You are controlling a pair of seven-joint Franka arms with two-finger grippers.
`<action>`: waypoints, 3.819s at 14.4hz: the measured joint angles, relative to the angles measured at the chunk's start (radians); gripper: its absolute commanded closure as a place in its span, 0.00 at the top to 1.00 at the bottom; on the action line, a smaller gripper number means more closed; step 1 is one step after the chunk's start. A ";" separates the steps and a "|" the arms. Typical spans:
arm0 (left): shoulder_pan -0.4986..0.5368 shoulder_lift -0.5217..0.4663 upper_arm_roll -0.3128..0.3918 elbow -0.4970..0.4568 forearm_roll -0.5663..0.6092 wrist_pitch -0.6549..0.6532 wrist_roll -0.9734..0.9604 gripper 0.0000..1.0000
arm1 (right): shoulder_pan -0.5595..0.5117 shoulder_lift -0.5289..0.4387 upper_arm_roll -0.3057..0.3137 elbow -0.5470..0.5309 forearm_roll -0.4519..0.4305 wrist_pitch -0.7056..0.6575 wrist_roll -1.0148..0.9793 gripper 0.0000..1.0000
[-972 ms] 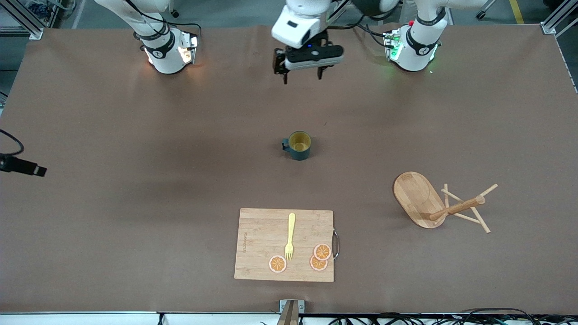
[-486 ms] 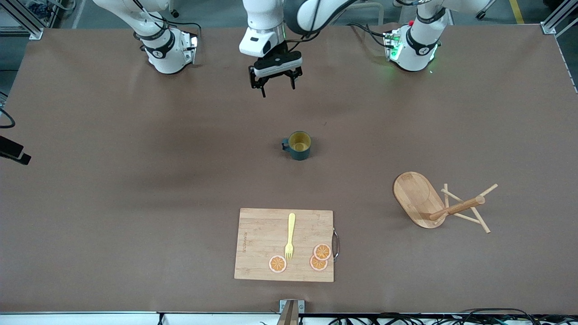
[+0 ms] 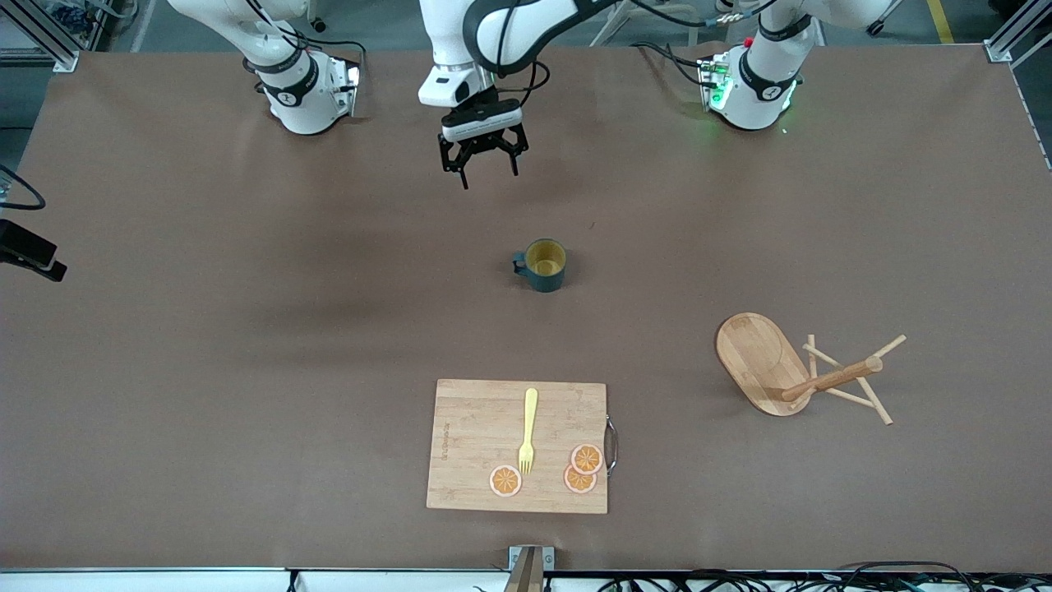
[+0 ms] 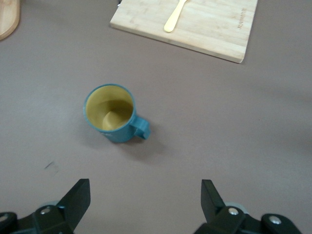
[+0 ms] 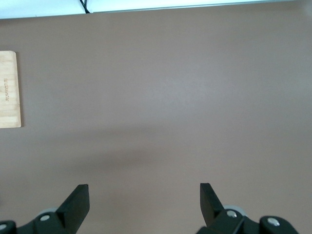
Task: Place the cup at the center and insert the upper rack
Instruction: 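Move the left gripper over the teal mug, then lower the left gripper and grasp the mug handle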
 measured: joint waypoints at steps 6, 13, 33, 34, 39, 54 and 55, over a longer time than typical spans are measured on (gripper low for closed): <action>-0.034 0.100 0.004 -0.032 0.241 -0.007 -0.104 1.00 | 0.002 -0.110 0.001 -0.173 0.000 0.076 -0.003 1.00; -0.127 0.147 0.105 -0.098 0.400 -0.011 -0.221 0.99 | 0.002 -0.123 0.002 -0.192 0.000 0.088 -0.003 1.00; -0.247 0.303 0.315 -0.062 0.742 -0.013 -0.348 0.97 | 0.008 -0.142 0.013 -0.193 -0.002 0.049 -0.007 1.00; -0.248 0.303 0.315 -0.058 0.743 -0.012 -0.348 0.97 | 0.008 -0.142 0.013 -0.193 -0.002 0.051 -0.007 1.00; -0.248 0.315 0.321 -0.040 0.767 -0.012 -0.348 0.96 | 0.012 -0.142 0.015 -0.193 -0.002 0.055 -0.007 1.00; -0.248 0.367 0.335 0.011 0.806 -0.011 -0.356 0.09 | 0.013 -0.142 0.015 -0.193 -0.002 0.055 -0.007 1.00; -0.248 0.367 0.335 0.012 0.806 -0.011 -0.368 0.04 | 0.013 -0.142 0.015 -0.193 -0.002 0.055 -0.007 1.00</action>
